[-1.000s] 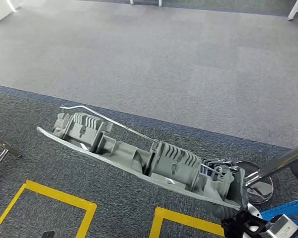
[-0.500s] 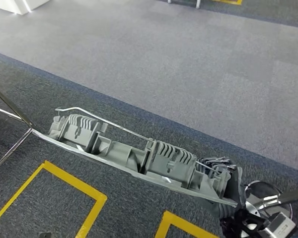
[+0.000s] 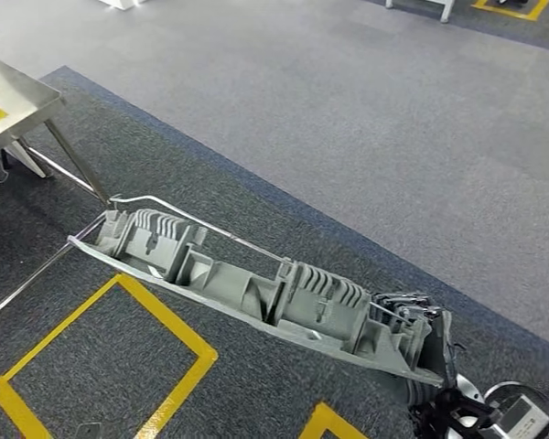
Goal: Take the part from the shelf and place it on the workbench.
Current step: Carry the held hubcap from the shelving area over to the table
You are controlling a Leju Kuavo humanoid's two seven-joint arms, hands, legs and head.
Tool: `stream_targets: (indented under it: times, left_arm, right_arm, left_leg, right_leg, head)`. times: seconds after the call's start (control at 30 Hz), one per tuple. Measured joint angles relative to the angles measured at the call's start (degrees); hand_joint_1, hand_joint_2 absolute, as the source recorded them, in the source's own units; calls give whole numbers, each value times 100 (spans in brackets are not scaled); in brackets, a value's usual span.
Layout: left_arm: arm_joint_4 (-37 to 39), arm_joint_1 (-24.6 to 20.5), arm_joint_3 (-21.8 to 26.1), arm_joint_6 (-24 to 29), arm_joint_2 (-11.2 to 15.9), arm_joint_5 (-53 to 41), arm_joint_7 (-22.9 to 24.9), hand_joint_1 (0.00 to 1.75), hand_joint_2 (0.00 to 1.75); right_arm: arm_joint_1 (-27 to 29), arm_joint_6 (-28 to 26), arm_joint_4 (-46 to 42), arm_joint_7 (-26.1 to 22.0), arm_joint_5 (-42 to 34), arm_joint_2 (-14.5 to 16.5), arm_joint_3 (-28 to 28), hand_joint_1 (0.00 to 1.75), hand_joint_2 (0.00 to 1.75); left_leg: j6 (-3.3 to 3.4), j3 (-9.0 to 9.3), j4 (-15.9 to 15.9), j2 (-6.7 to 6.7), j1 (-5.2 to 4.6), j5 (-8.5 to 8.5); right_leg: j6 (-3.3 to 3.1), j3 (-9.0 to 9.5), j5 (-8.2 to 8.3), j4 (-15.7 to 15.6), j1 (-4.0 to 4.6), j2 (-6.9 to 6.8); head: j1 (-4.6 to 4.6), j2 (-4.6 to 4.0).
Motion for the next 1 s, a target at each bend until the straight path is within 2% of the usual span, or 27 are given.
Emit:
stream_targets:
  times: [0.07,0.1,0.13,0.17,0.2,0.23,0.27,0.3,0.33,0.37,0.43,0.47,0.5,0.53,0.57,0.63,0.67,0.7,0.73,0.77,0.8,0.83,0.87,0.93,0.97,1.0]
  left_arm:
    - [0,-15,-2,1,-6,0,0,0,175]
    - [0,-24,-3,-1,-6,0,0,0,175]
    - [0,-24,-4,-2,-7,0,0,0,175]
    - [0,-18,-5,-4,-8,0,0,0,175]
    - [0,-7,-5,-5,-8,0,0,0,175]
    - [0,4,-5,-5,-7,0,0,0,175]
    - [0,10,-4,-4,-6,0,0,0,175]
    - [-1,10,-4,-4,-3,0,0,0,175]
    - [-1,1,-6,-4,-2,0,-1,0,175]
    - [-2,-7,-6,-3,-1,0,-1,0,175]
    - [-3,-3,-4,-2,3,0,-1,0,175]
    - [-3,10,-3,0,2,0,-1,0,175]
    - [-4,16,-2,1,2,0,-2,0,175]
    - [-4,13,-1,1,3,0,-2,0,175]
    - [-4,6,0,2,1,0,-3,0,175]
    - [-4,-15,1,1,-1,0,-2,0,175]
    - [-4,-17,1,-1,-5,0,-2,0,175]
    - [-4,-17,1,-2,-9,0,-2,0,175]
    - [-4,-14,1,-4,-13,0,-2,0,175]
    - [-4,-12,1,-5,-17,0,-2,0,175]
    - [-5,-17,1,-5,-20,0,-2,0,175]
    - [-5,-21,1,-5,-20,0,-2,0,175]
    - [-6,-22,1,-5,-20,0,-2,0,175]
    - [-7,-4,1,-4,-15,0,-2,0,175]
    - [-7,10,1,-1,-9,0,-2,0,175]
    - [-7,16,1,2,-6,0,-2,0,175]
  right_arm:
    - [2,-1,-2,-3,-3,0,-3,175,175]
    - [5,-2,-2,-3,-3,0,-6,175,175]
    - [6,-2,-2,-2,-3,0,-9,175,175]
    - [5,-2,-1,-2,-3,0,-11,175,175]
    - [4,-1,-1,-2,-2,0,-11,175,175]
    - [2,-1,-2,-2,-3,0,-12,175,175]
    - [0,-1,-2,-3,-3,0,-13,175,175]
    - [1,-1,-2,-3,-3,0,-14,175,175]
    - [2,-1,-2,-4,-4,0,-15,175,175]
    - [0,-1,-1,-4,-3,0,-15,175,175]
    - [-6,0,-2,-3,-1,0,-14,175,175]
    - [-13,1,-3,-2,1,0,-13,175,175]
    - [-17,1,-4,-3,1,0,-11,175,175]
    - [-18,1,-4,-5,0,0,-10,175,175]
    - [-16,0,-4,-8,-2,0,-8,175,175]
    - [-3,-1,-1,-9,-2,0,-4,175,175]
    - [2,-1,0,-7,0,0,-2,175,175]
    - [4,-1,1,-4,2,0,-1,175,175]
    - [4,-1,1,-3,2,0,0,175,175]
    - [2,-1,1,-3,1,0,1,175,175]
    - [2,-1,1,-4,1,0,3,175,175]
    - [1,-1,1,-3,-1,-1,4,175,175]
    - [0,-1,0,-3,-1,-2,5,175,175]
    - [-4,-1,-1,-1,-1,-3,4,175,175]
    - [-9,0,-1,-2,0,-3,4,175,175]
    - [-10,1,-2,-2,-1,-2,4,175,175]
  left_leg:
    - [-58,-310,639,348,11,-312]
    - [-79,-523,1039,428,32,-471]
    - [-89,-687,1332,455,48,-550]
    - [-92,-763,1445,465,60,-523]
    - [-84,-718,1320,476,64,-379]
    - [-59,-565,989,521,58,-154]
    - [-22,-369,589,629,35,44]
    - [21,-189,230,749,-3,172]
    - [61,-71,-9,854,-38,223]
    - [90,-24,-112,905,-69,203]
    - [139,0,-182,816,-76,186]
    - [164,30,-232,748,-60,199]
    - [192,63,-280,687,-38,215]
    - [216,95,-320,627,-13,228]
    - [232,106,-331,566,-6,229]
    - [253,116,-330,423,-4,217]
    - [256,128,-329,343,-5,209]
    - [253,145,-327,263,-4,200]
    - [241,169,-321,180,1,186]
    - [220,190,-309,103,9,166]
    - [193,195,-282,27,7,141]
    - [163,187,-264,-41,9,124]
    - [132,170,-253,-98,12,119]
    - [79,138,-260,-206,28,128]
    - [56,135,-244,-200,29,117]
    - [28,98,-153,-107,25,57]
  right_leg:
    - [-58,41,-30,-12,19,-178]
    - [-71,51,-46,-13,31,-273]
    - [-78,61,-63,-13,40,-360]
    - [-78,74,-80,-13,47,-441]
    - [-72,97,-100,-13,53,-513]
    - [-61,130,-124,-13,58,-581]
    - [-46,166,-151,-17,62,-645]
    - [-21,203,-181,-20,76,-706]
    - [4,229,-204,-26,88,-765]
    - [29,249,-220,-38,97,-825]
    - [79,298,-245,-79,101,-930]
    - [102,306,-277,-62,91,-861]
    - [122,269,-344,38,84,-726]
    - [140,161,-455,254,76,-552]
    - [151,-26,-597,604,68,-376]
    - [172,-484,-807,1341,67,-264]
    - [179,-642,-775,1515,67,-253]
    - [183,-685,-627,1460,66,-247]
    - [183,-603,-373,1160,61,-216]
    - [180,-455,-130,761,50,-127]
    - [171,-294,29,381,34,-15]
    - [150,-164,119,108,25,81]
    - [120,-97,115,-5,26,138]
    - [46,-52,100,-33,36,71]
    - [13,-35,103,-50,33,12]
    - [-22,-10,102,-70,22,-55]
  head:
    - [-48,0]
    - [-54,0]
    - [-55,0]
    - [-56,0]
    - [-56,0]
    - [-57,0]
    - [-55,0]
    - [-57,0]
    - [-57,0]
    - [-54,0]
    - [-47,0]
    - [-36,0]
    - [-29,0]
    - [-13,0]
    - [6,0]
    - [27,0]
    - [30,0]
    - [31,0]
    - [33,0]
    - [31,0]
    - [32,0]
    - [31,0]
    - [28,0]
    - [29,0]
    - [29,0]
    - [12,0]
